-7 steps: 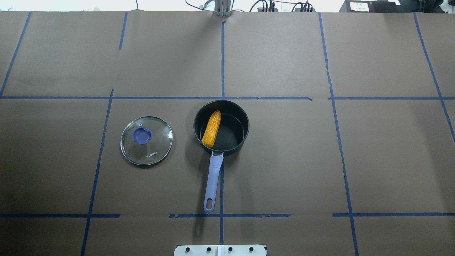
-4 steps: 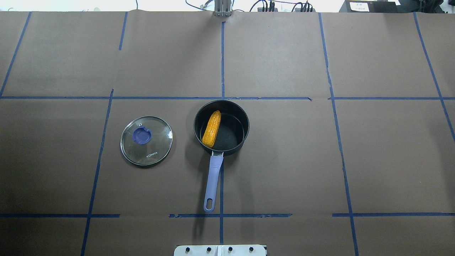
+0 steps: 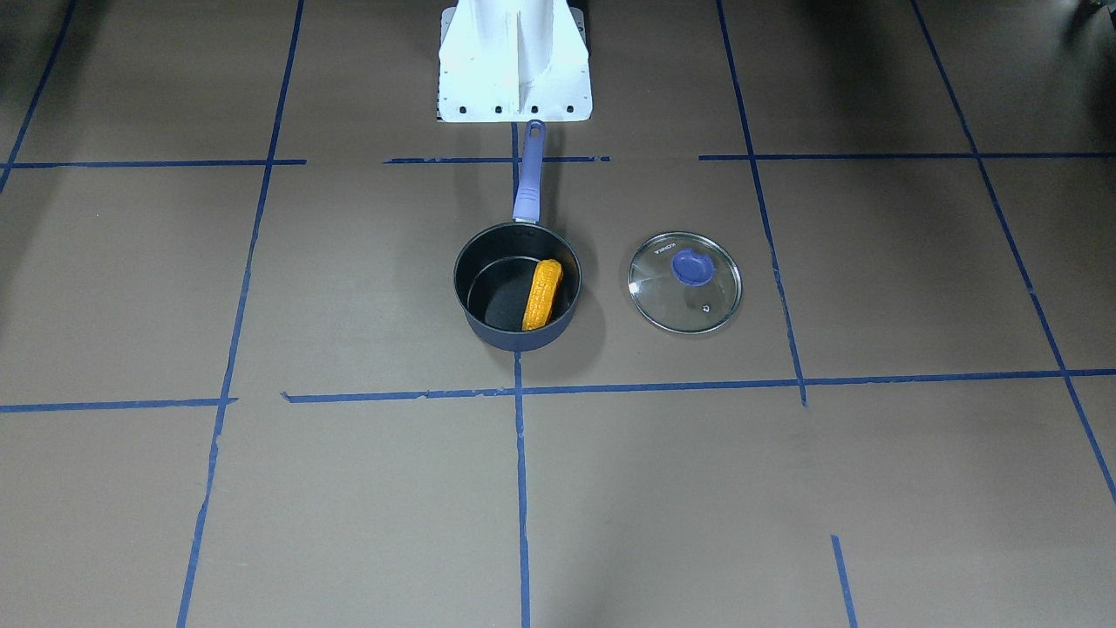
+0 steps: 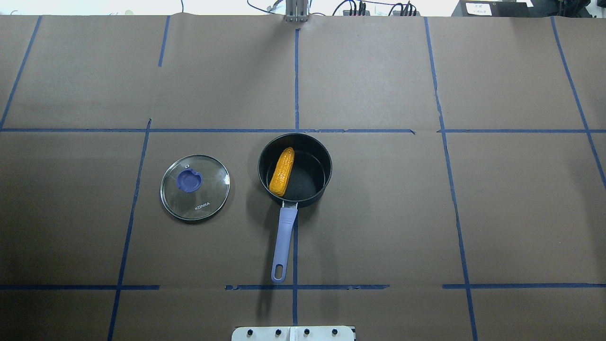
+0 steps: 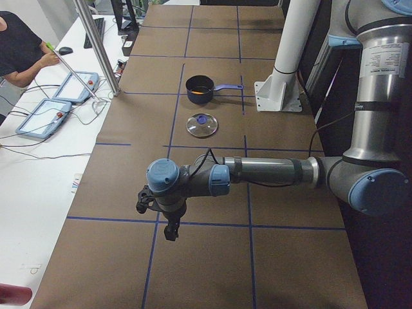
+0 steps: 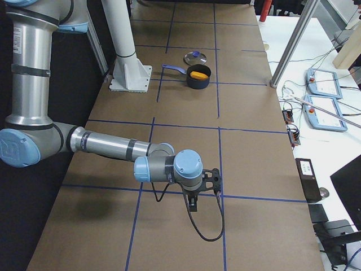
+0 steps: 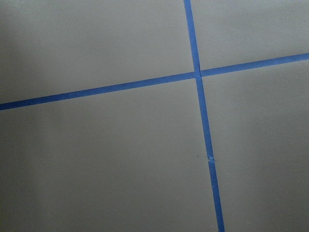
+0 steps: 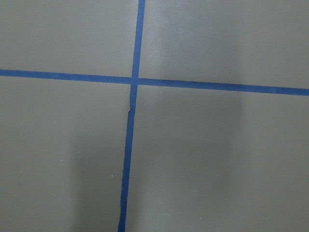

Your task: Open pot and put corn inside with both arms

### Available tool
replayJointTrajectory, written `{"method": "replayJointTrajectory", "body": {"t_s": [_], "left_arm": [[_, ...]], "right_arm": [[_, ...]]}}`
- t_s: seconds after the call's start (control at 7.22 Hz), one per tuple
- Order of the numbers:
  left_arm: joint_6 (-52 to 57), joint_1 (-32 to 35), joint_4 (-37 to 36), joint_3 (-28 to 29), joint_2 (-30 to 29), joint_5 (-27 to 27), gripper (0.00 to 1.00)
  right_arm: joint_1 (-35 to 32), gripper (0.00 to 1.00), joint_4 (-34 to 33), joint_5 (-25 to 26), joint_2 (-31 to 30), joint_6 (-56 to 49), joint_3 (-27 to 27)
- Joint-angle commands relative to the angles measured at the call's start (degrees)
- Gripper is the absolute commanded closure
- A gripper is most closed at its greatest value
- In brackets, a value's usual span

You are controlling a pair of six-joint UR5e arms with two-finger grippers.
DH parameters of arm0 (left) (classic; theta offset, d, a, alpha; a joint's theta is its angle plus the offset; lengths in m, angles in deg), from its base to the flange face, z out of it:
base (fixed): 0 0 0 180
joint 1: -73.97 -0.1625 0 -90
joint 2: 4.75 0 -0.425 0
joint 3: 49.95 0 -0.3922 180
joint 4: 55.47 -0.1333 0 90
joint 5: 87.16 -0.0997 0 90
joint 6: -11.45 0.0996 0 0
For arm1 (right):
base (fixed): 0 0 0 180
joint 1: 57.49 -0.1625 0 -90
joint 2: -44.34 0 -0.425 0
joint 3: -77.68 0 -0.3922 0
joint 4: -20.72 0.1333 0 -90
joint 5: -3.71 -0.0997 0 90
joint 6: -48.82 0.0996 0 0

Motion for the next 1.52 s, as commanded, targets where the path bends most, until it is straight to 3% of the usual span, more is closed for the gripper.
{"method": "replayJointTrajectory", "body": {"t_s": [0.0, 1.39], "left_arm": [[0.1, 0.0, 0.0, 0.0, 0.1, 0.0, 0.00], [0.1, 0.0, 0.0, 0.1, 0.0, -0.2, 0.00]], "right_arm": [[-0.9, 0.00, -8.3, -0.1, -0.1, -0.4, 4.7], [-0.9, 0.00, -9.0, 0.9, 0.0, -0.7, 4.8]]}}
